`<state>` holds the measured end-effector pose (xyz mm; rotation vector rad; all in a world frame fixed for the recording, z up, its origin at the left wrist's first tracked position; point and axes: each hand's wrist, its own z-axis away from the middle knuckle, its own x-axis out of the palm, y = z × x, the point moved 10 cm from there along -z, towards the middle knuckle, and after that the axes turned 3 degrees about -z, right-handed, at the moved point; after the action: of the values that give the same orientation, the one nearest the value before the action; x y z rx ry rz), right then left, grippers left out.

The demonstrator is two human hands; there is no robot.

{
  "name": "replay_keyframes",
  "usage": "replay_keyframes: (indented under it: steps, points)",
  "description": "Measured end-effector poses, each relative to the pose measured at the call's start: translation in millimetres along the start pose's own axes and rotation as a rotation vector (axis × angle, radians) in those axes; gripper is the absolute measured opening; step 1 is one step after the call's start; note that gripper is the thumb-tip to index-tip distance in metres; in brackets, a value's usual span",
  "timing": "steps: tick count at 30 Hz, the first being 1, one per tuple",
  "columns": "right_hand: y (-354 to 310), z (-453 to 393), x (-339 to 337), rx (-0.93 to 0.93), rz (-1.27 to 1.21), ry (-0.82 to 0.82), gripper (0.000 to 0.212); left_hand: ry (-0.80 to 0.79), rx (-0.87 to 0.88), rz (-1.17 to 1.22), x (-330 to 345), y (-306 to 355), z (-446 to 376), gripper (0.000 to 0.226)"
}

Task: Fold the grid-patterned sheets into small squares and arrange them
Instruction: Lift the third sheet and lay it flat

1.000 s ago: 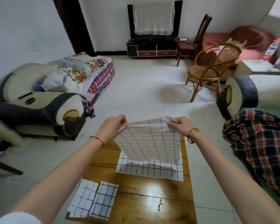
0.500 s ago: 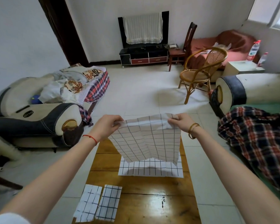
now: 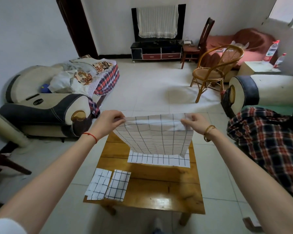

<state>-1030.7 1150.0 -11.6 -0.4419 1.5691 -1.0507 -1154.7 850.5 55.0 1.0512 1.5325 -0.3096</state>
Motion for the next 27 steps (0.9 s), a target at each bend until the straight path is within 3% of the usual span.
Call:
replay_keyframes:
  steps: [12, 17, 21, 27]
  points:
    - [-1.3, 11.1, -1.0, 0.002, -0.142, -0.001, 0.042, 0.038, -0.038, 0.11, -22.4, -15.3, -7.2, 0.014]
    - [22.6, -17.9, 0.8, 0.064, -0.112, 0.038, 0.044, 0.003, -0.058, 0.096, 8.8, -34.3, -37.0, 0.016]
    - [51.0, -52.1, 5.3, 0.105, -0.089, 0.049, 0.034, -0.007, -0.088, 0.132, 43.5, -56.7, -68.0, 0.015]
    - [110.5, -124.9, 19.7, 0.232, -0.062, 0.038, 0.04, -0.069, -0.175, 0.165, 112.4, -102.6, -122.9, 0.017]
